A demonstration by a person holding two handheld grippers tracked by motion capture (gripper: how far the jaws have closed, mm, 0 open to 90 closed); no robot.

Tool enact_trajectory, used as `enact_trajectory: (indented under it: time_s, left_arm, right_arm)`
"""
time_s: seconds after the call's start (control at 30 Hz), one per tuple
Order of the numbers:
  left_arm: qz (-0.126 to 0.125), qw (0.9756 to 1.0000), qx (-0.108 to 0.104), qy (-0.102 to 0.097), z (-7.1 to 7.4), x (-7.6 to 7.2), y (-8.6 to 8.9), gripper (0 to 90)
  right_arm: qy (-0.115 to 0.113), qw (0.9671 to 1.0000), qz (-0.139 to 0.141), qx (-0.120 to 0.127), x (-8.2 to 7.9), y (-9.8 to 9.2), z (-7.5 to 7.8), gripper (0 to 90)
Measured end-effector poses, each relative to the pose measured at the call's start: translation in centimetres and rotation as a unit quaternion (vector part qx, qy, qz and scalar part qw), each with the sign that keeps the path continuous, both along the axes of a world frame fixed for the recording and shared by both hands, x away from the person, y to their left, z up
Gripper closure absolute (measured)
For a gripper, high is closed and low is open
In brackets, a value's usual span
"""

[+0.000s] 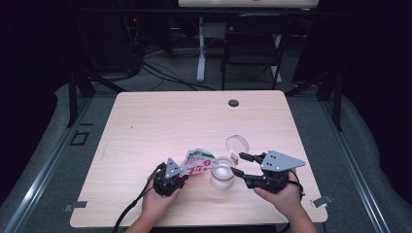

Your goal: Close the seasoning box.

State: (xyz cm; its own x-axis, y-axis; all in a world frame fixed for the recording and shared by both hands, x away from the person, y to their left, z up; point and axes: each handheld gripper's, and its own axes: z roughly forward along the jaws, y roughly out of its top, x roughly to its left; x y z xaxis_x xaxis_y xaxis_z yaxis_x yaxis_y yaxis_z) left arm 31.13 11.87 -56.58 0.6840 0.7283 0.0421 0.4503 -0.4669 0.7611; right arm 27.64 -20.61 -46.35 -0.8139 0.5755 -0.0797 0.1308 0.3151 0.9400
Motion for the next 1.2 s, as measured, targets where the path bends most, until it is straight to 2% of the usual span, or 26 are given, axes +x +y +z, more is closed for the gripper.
enact_trajectory:
  time_s: [0.07,0.33,0.6,0.73,0.93,1.0,1.07,1.13,1.17,1.2]
  left_arm:
    - [0.003,1.0000,-0.005,0.002,0.2,0.1,0.2,74.1]
    - [0.031,0.9991,-0.023,-0.015,1.4,0.3,2.0,74.5]
    - [0.074,0.9960,-0.038,-0.032,2.6,0.4,4.1,74.4]
    - [0.096,0.9942,-0.034,-0.033,2.7,0.6,5.2,74.4]
    - [0.133,0.9902,-0.021,-0.037,2.7,1.0,6.9,74.4]
    - [0.149,0.9880,-0.009,-0.037,2.6,1.2,7.5,74.4]
    - [0.165,0.9858,-0.009,-0.033,2.5,1.4,8.1,74.4]
    - [0.179,0.9831,-0.001,-0.036,2.4,1.5,8.6,74.4]
    - [0.190,0.9810,0.005,-0.040,2.3,1.6,8.9,74.3]
    - [0.194,0.9800,0.010,-0.041,2.2,1.6,9.1,74.3]
  right_arm:
    - [-0.001,1.0000,-0.002,0.004,0.0,-0.2,0.1,46.3]
    - [0.003,0.9996,-0.022,0.020,-0.1,-1.3,0.7,51.8]
    - [0.005,0.9995,-0.027,0.013,0.0,-1.9,1.0,59.1]
    - [0.010,0.9995,-0.030,0.010,0.1,-2.1,1.1,61.4]
    - [0.018,0.9989,-0.042,0.011,0.5,-2.5,0.9,62.9]
    - [0.019,0.9985,-0.050,0.013,0.6,-2.7,0.9,62.4]
    - [0.019,0.9978,-0.060,0.021,0.7,-2.9,0.8,61.4]
    - [0.021,0.9973,-0.066,0.024,0.8,-3.1,0.8,61.0]
    - [0.021,0.9971,-0.069,0.023,0.8,-3.2,0.7,61.0]
    - [0.022,0.9968,-0.072,0.025,0.9,-3.2,0.6,60.7]
